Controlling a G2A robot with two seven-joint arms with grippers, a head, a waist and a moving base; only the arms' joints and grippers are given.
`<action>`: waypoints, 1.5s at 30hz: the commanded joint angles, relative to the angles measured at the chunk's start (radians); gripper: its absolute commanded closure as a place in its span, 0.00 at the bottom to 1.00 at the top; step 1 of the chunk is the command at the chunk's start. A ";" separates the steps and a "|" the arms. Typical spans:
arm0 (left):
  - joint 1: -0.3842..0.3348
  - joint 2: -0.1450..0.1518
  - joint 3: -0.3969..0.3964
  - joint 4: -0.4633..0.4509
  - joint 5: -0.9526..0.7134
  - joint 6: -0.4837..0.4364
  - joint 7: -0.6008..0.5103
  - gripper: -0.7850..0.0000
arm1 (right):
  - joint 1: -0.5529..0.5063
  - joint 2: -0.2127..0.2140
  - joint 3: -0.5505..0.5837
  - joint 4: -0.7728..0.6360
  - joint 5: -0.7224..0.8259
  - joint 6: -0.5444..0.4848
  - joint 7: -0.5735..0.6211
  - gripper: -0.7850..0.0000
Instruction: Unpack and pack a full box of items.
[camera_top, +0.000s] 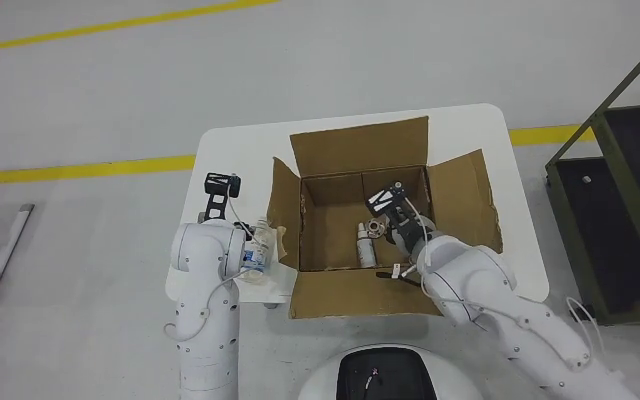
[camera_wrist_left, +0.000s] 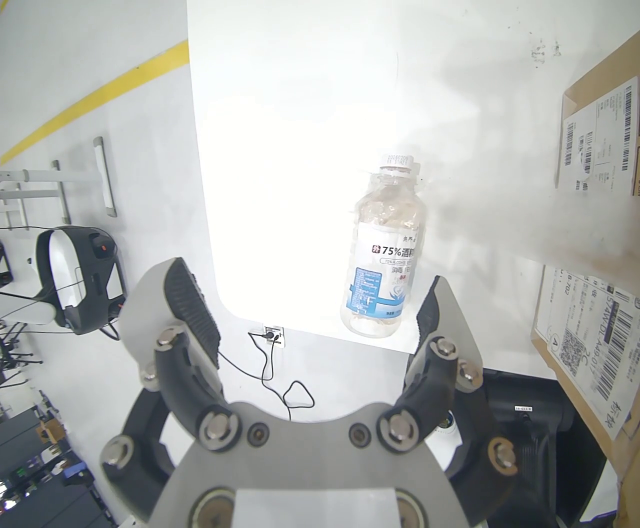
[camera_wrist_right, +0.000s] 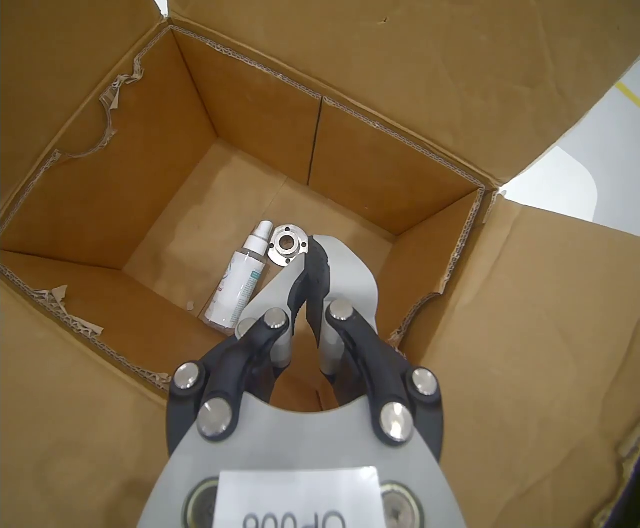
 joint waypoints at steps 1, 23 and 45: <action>0.000 0.000 0.000 0.000 0.000 0.000 0.000 0.00 | 0.000 0.000 0.000 0.000 0.000 0.000 0.000 1.00; 0.000 0.000 0.000 0.000 0.000 0.000 0.000 0.00 | 0.294 -0.121 -0.189 0.348 0.107 0.239 0.195 1.00; 0.000 0.000 0.000 0.000 0.000 0.000 0.000 0.00 | 0.374 -0.166 -0.259 0.487 0.113 0.281 0.228 1.00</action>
